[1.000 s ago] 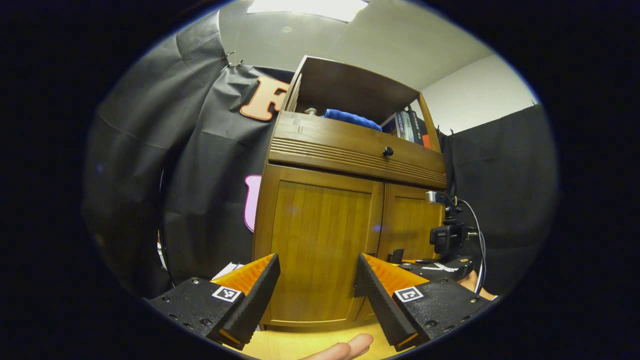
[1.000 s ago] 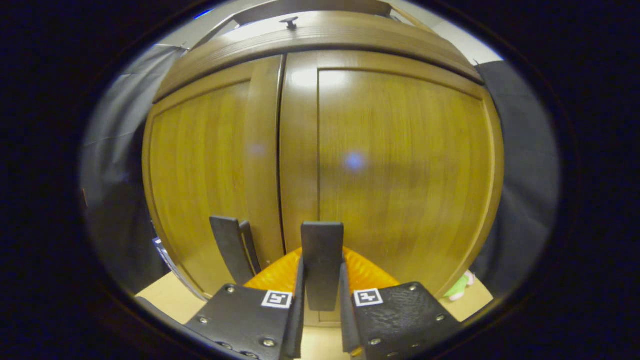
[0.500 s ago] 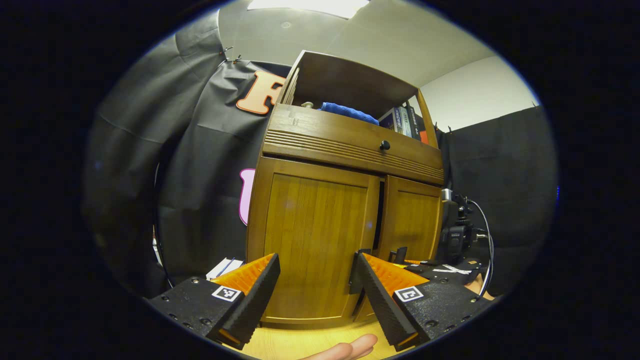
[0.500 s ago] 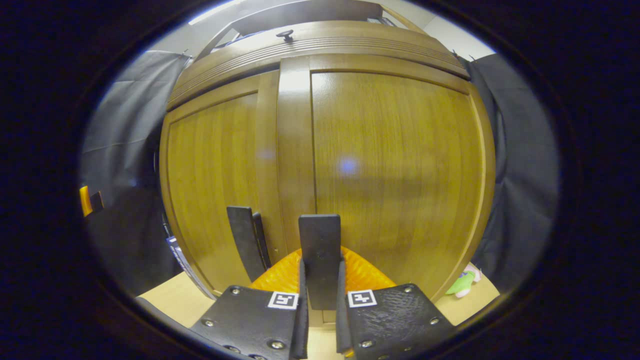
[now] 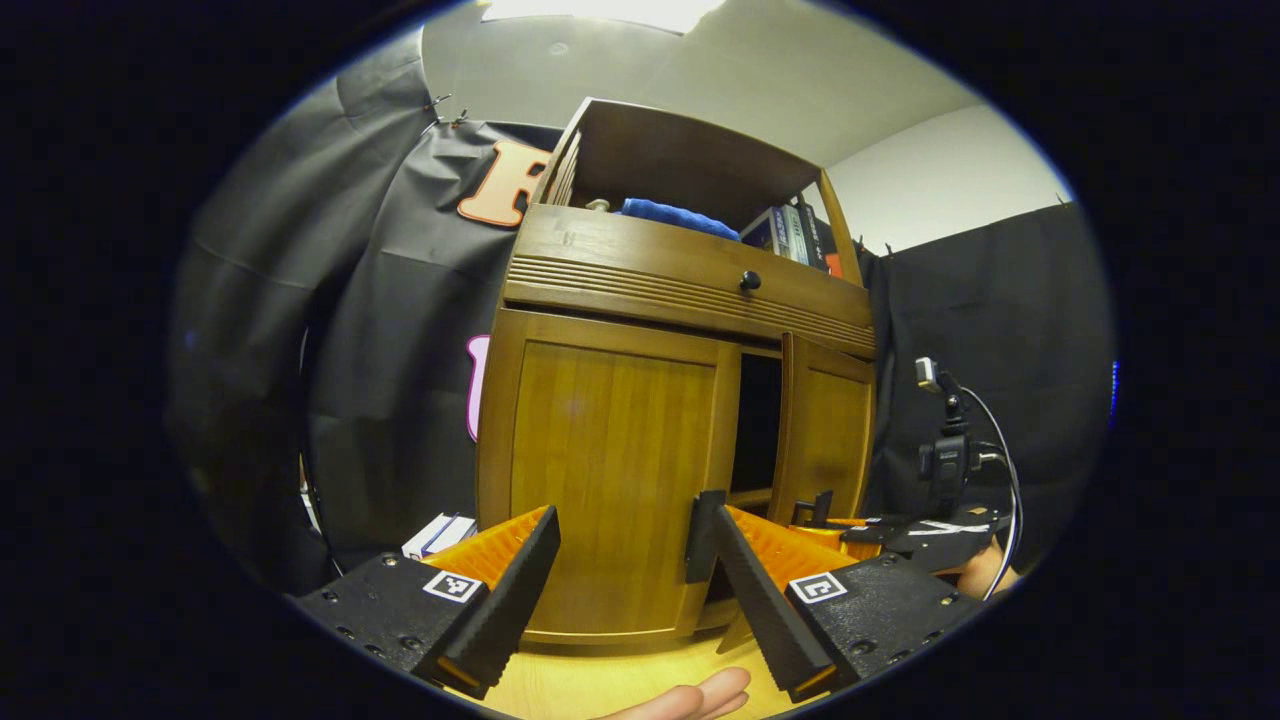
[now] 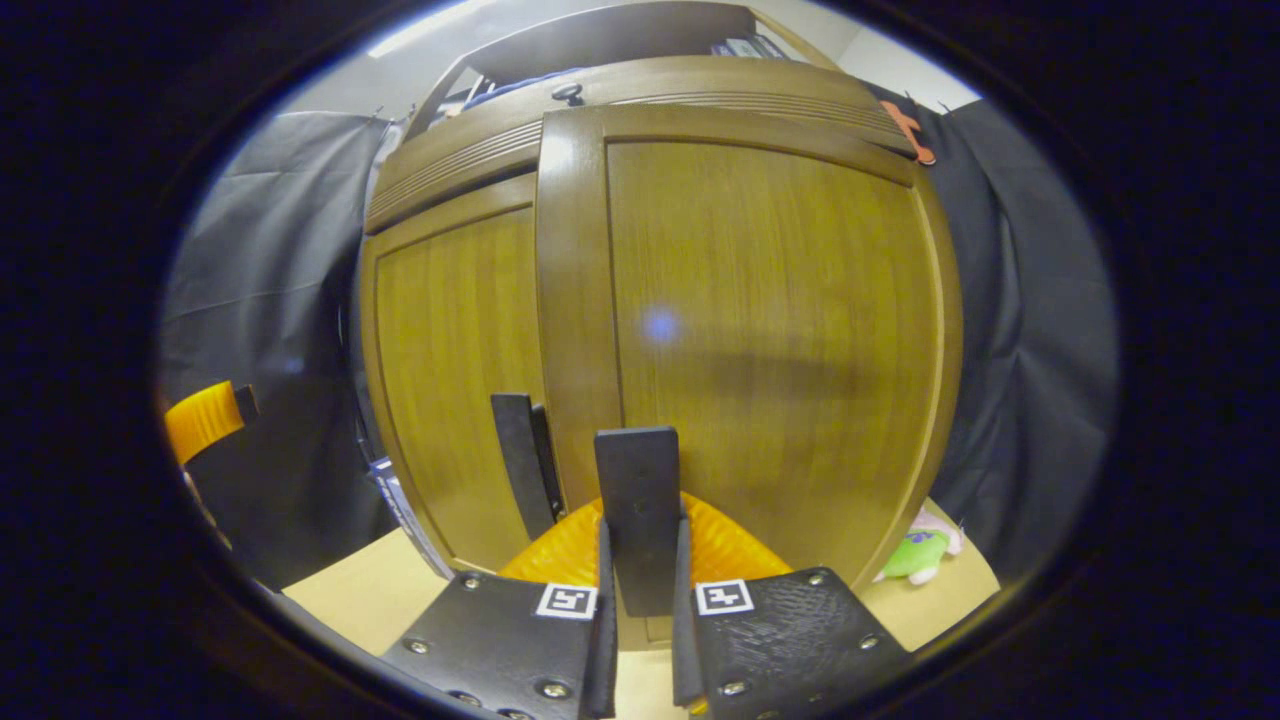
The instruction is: Open the right door of the double-door shoe cabinet with the right hand, and open the left door with the left hand.
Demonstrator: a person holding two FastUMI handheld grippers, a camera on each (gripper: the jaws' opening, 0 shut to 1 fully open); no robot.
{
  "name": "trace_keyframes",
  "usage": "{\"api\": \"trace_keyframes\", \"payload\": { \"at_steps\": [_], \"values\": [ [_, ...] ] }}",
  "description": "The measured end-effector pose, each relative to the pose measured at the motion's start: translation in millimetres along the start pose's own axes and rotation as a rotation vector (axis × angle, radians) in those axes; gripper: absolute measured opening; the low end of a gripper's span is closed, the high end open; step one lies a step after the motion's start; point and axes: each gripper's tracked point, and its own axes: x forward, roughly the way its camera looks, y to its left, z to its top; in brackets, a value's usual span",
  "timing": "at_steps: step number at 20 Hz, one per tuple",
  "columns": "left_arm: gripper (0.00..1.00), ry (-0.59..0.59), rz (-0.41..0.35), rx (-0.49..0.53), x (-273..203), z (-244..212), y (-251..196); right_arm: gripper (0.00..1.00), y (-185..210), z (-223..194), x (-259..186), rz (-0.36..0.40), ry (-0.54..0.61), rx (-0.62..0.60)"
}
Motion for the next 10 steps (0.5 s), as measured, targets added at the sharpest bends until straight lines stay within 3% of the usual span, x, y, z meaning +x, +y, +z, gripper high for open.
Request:
{"api": "trace_keyframes", "payload": {
  "at_steps": [6, 9, 10],
  "values": [
    [0.94, 0.018, -0.002, -0.013, -0.5, -0.9, -2.2, 0.22, -13.9, -3.7, -39.0, 0.019, 0.0, 0.034],
    [0.92, 0.028, -0.044, 0.002, 0.7, -1.8, -16.4, 0.22, -21.0, -5.0, -52.3, 0.018, 0.009, 0.037],
    [0.96, 0.033, -0.052, 0.012, -0.6, -5.6, -18.7, 0.22, -24.1, -4.4, -56.5, 0.017, 0.009, 0.036]
  ]
}}
